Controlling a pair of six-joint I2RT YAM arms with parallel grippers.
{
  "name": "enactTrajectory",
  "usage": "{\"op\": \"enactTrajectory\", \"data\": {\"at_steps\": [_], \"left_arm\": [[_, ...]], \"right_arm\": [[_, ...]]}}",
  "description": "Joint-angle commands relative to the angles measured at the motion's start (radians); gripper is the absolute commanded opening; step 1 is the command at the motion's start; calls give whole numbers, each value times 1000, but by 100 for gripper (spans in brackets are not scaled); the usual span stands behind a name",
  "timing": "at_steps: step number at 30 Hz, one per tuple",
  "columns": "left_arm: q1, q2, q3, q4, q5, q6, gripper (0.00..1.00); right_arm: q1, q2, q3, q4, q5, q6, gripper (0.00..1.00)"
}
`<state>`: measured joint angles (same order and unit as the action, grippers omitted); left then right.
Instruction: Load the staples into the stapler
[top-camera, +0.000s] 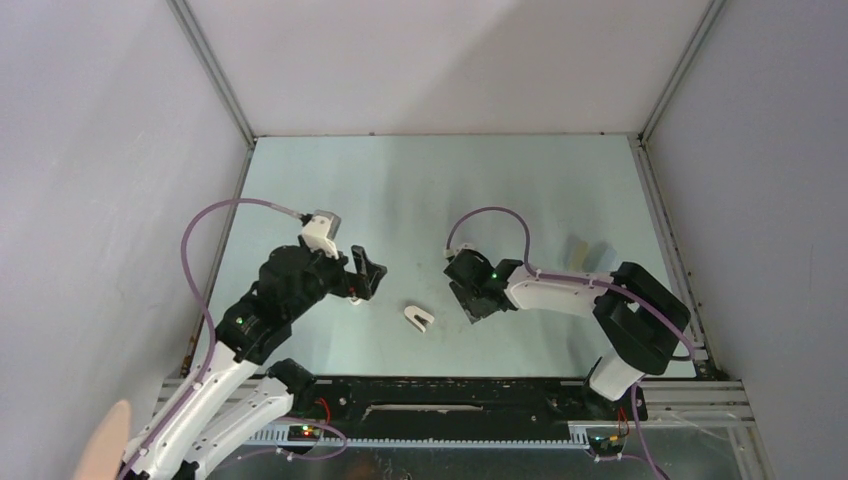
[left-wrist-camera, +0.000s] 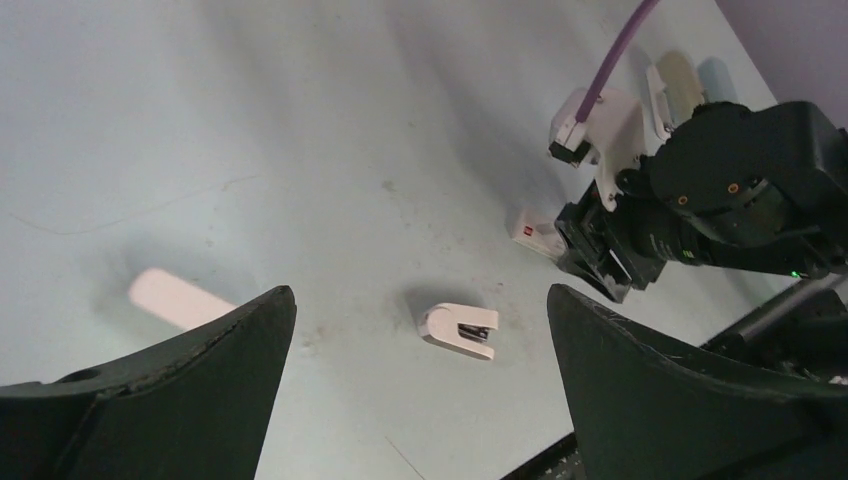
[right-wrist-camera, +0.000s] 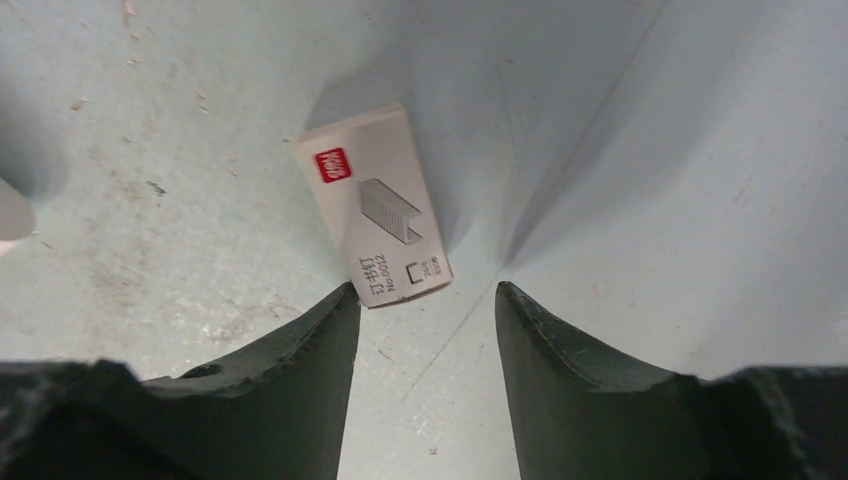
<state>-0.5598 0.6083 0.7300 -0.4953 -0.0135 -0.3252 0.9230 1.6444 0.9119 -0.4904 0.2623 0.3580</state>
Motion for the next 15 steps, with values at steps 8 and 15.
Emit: {"op": "enactTrajectory", "data": {"at_steps": [8, 15], "left_arm": [[-137, 169, 26, 117, -21, 12, 100], [-223, 359, 69, 173, -55, 97, 100]], "right_arm": [[-98, -82, -84, 63, 50, 30, 60], [-246, -226, -153, 140, -192, 20, 64]]}}
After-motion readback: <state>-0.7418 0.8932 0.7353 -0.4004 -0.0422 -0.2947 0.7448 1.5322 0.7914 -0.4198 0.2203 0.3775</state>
